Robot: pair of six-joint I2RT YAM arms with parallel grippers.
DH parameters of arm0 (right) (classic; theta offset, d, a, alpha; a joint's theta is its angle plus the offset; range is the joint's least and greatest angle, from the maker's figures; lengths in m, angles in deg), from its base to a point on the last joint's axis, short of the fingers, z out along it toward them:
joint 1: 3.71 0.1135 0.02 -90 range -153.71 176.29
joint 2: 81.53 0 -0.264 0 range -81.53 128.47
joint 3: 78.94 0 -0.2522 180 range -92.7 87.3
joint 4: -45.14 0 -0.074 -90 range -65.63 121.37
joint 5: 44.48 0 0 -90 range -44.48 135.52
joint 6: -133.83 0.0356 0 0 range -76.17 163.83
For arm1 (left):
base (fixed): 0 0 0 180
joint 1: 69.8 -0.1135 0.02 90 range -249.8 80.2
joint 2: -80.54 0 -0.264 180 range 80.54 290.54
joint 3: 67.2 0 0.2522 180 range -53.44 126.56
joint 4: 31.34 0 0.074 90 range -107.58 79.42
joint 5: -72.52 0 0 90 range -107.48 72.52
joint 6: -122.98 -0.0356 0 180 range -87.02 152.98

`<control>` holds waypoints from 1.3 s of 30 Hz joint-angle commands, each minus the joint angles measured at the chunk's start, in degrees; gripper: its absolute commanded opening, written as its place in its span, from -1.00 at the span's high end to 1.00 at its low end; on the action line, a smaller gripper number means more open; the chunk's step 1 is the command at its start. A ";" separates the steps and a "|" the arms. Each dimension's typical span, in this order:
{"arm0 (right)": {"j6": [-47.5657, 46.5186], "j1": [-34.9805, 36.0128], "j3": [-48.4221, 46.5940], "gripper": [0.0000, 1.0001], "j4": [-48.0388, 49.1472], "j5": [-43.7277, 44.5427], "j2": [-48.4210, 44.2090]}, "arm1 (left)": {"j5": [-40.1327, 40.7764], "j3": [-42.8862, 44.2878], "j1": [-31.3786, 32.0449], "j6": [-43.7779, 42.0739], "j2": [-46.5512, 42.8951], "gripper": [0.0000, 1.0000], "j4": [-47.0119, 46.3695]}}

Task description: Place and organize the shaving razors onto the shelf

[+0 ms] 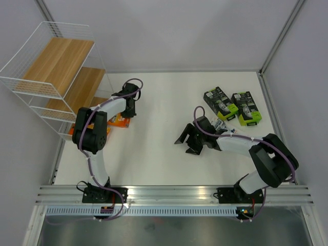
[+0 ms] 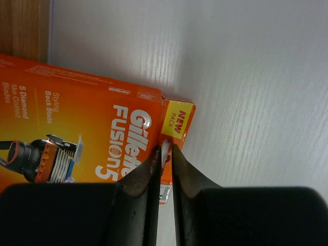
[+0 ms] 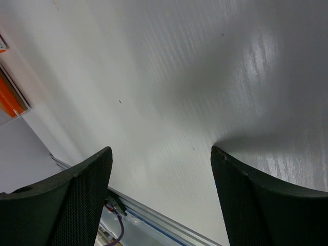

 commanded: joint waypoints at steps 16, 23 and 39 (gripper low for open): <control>-1.41 -1.03 -2.10 -0.68 -0.66 -0.80 3.54 | 1.69 2.68 -2.56 -4.89 1.83 -0.16 1.40; -1.15 -1.03 -1.66 -0.68 -0.57 -0.63 3.19 | -0.77 4.00 -5.64 -6.74 1.40 -0.94 1.31; -0.97 -1.03 -1.75 -0.68 -0.48 -0.71 3.54 | -3.14 7.08 -9.07 -11.84 4.47 -0.95 1.67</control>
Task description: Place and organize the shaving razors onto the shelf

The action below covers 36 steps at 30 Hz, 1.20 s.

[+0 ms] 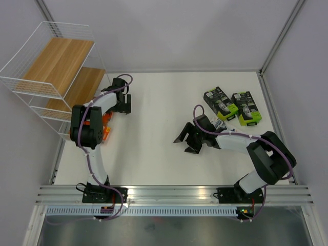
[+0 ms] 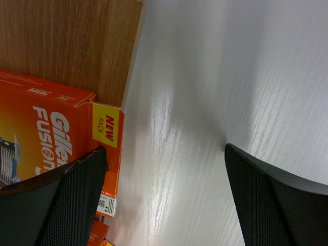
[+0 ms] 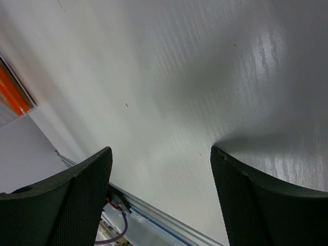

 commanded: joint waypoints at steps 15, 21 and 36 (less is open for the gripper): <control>-1.32 -0.18 -0.29 -0.68 -0.45 1.03 0.39 | -4.14 -1.09 0.33 -2.68 -12.74 -0.93 2.53; -2.81 -0.18 -0.11 -0.68 -1.59 2.26 -1.88 | -11.33 -2.14 1.82 -1.10 -20.03 -0.91 6.04; -41.39 -7.81 -40.36 -0.96 -34.56 46.30 -15.16 | -21.20 -2.82 27.49 16.47 -40.87 -0.99 3.07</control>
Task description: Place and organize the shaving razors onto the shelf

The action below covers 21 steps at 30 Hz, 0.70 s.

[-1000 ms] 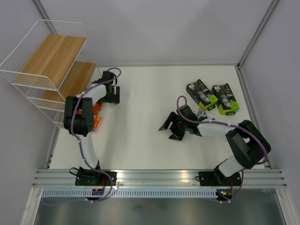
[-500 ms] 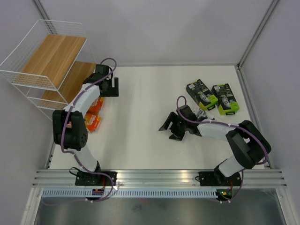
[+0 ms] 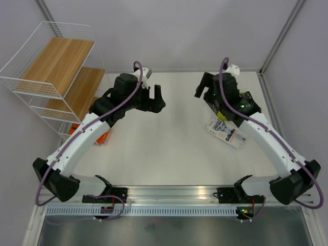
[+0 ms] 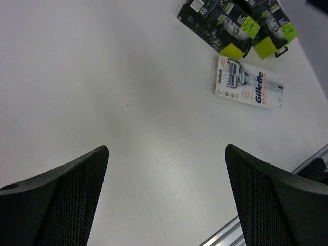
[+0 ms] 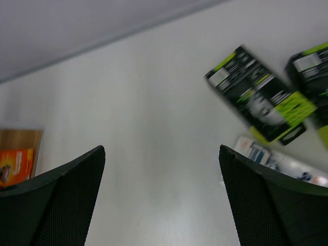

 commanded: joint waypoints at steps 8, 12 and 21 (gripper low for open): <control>-16.88 -24.91 -1.59 -0.96 -7.21 -4.62 3.29 | 2.64 -18.04 9.24 14.95 -7.95 -0.98 -13.89; -4.42 -31.15 16.27 -0.96 -0.99 -10.23 0.49 | 5.99 -24.99 9.86 19.15 -8.22 -0.97 -18.71; -1.75 -49.80 34.53 -0.93 9.91 -21.86 -5.48 | 1.86 -29.48 10.47 20.84 -5.32 -0.95 -25.24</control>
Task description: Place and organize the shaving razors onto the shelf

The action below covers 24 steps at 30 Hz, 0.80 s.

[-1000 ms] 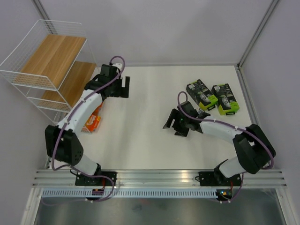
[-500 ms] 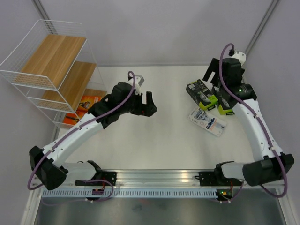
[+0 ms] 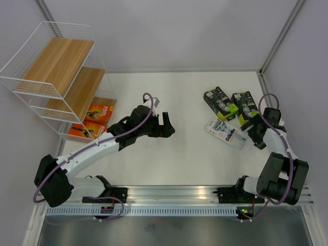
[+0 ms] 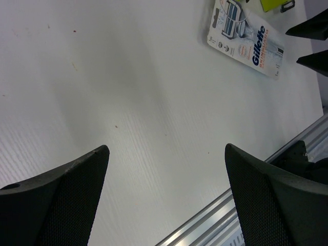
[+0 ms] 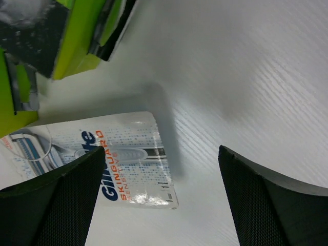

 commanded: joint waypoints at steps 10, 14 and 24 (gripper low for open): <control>7.48 0.01 14.24 -0.76 21.64 -6.46 -7.97 | 3.83 1.30 0.22 -4.09 0.96 -0.99 -4.76; 6.69 0.01 13.53 -0.37 20.40 -7.86 -5.15 | 3.92 1.57 0.22 -3.92 1.40 -0.99 -4.76; 6.87 0.01 17.22 0.13 25.06 -13.75 -2.77 | 2.07 -0.54 0.22 -3.65 6.49 -0.99 -11.69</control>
